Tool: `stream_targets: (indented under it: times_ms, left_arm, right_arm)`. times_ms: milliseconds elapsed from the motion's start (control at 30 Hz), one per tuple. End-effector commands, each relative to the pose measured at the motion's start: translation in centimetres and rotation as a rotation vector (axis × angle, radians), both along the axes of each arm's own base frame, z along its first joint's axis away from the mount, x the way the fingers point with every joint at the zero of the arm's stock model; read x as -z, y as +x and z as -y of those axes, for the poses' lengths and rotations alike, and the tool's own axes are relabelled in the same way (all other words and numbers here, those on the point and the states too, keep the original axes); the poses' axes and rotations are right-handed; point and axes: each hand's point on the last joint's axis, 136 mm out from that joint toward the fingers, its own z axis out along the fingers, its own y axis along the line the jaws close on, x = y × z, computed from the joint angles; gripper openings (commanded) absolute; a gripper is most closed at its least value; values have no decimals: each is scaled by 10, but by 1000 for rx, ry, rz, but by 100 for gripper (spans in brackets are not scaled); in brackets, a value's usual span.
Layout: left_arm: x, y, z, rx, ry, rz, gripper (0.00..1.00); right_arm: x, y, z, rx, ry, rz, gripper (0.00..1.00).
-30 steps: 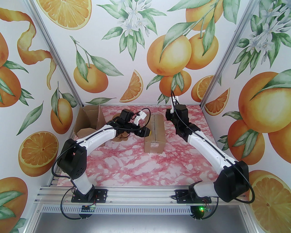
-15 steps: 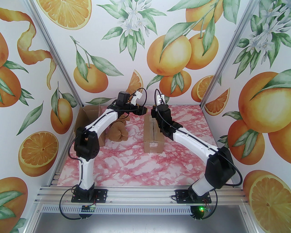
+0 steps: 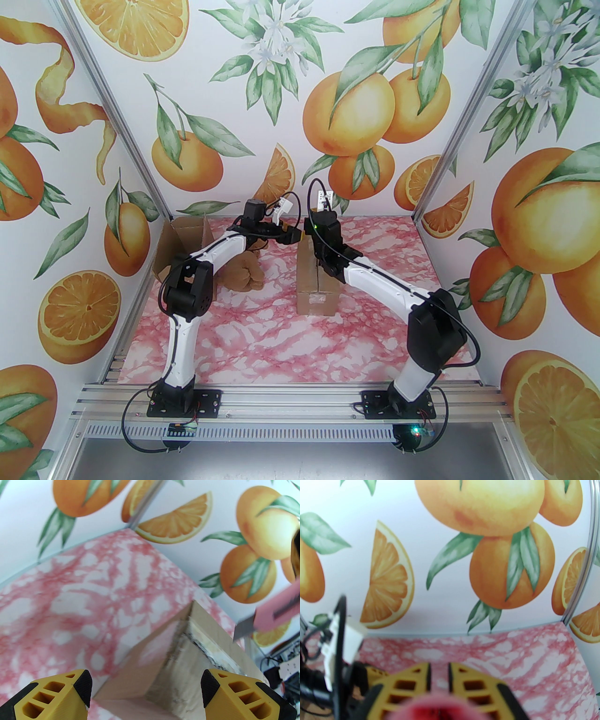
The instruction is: Unpack the express box
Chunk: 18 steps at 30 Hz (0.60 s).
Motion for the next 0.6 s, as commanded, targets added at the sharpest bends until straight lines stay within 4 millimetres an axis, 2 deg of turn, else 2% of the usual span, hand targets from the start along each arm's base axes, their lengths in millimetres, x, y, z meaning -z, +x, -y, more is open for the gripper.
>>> stream_targets:
  times_ms: [0, 133, 267, 433, 567]
  left_arm:
    - [-28, -10, 3, 61, -74, 71, 80]
    - [-26, -17, 3, 60, -67, 54, 80]
    - [-25, -29, -7, 10, -1, 90, 81]
    - [-37, -50, -27, -56, 91, 244, 85]
    - [-38, -79, -27, -15, 195, 388, 88]
  right_arm:
    - [-6, 7, 0, 28, 17, 23, 0]
    - [-4, 11, -1, 36, -3, 19, 0]
    - [4, 16, -3, 41, -26, 2, 0]
    - [13, 20, -1, 59, -44, -15, 0]
    - [20, 23, 4, 75, -59, -30, 0]
